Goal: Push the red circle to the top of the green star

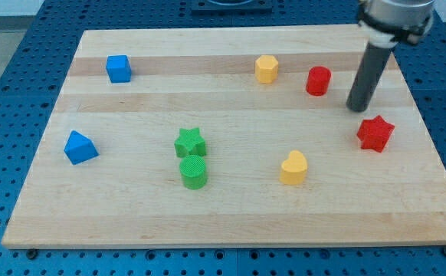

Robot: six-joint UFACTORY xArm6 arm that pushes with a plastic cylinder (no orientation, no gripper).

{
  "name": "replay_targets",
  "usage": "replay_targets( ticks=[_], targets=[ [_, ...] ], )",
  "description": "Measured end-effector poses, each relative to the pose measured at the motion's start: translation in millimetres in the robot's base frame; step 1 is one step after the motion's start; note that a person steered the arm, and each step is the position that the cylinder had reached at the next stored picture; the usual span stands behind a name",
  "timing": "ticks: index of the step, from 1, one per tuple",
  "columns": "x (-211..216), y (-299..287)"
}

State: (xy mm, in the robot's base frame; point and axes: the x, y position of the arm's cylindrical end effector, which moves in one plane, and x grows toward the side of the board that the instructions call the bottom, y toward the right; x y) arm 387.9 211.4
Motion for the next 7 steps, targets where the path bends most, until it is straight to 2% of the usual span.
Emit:
replay_targets(
  ticks=[2,4,7],
  targets=[
    [-65.8,3.6],
    [-64.3,-25.8],
    [-24.0,-68.9]
  ],
)
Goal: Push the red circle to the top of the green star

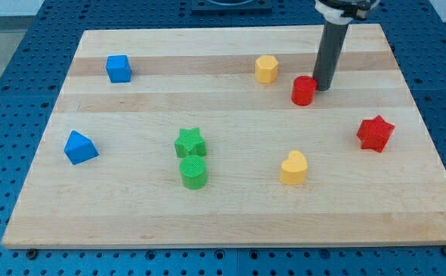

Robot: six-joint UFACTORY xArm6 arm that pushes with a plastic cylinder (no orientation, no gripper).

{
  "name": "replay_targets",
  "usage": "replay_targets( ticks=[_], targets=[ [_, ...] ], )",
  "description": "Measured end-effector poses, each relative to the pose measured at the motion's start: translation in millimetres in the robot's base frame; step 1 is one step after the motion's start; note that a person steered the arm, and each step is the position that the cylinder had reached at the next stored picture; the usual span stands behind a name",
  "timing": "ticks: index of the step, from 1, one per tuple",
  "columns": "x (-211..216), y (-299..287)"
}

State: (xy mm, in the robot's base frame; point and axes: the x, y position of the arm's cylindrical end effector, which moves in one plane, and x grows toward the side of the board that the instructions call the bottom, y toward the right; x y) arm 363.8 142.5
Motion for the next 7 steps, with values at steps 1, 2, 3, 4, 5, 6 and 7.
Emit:
replay_targets(
  ticks=[1,2,3,4,5,6,7],
  targets=[
    [15.3,-15.5],
    [29.5,-32.9],
    [38.9,-53.6],
    [42.7,-76.2],
    [46.0,-98.9],
    [49.2,-119.9],
    [51.5,-141.0]
  ],
)
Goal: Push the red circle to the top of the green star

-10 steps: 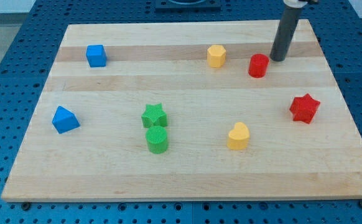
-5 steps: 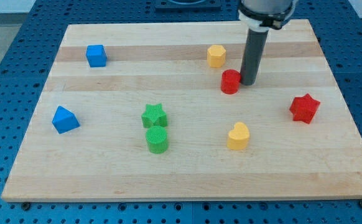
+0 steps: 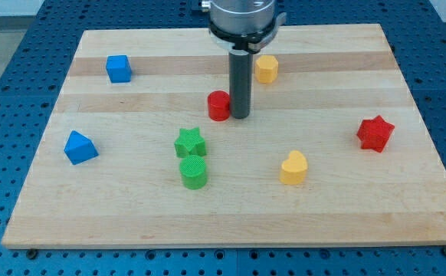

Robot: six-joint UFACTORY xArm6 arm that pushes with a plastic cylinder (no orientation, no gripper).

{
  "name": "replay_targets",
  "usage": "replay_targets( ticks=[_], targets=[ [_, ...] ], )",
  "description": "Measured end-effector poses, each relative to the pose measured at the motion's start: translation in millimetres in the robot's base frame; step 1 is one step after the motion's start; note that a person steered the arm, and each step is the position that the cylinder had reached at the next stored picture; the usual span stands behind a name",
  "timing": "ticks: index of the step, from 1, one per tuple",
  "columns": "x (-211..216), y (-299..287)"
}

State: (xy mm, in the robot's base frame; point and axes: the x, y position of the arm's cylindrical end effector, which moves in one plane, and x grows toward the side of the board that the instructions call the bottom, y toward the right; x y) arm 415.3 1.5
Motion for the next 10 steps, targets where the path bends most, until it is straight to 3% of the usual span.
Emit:
replay_targets(
  ticks=[3,5,6,10],
  targets=[
    [-0.4,-16.0],
    [-52.8,-2.5],
    [-39.2,-30.4],
    [0.8,-39.0]
  ],
)
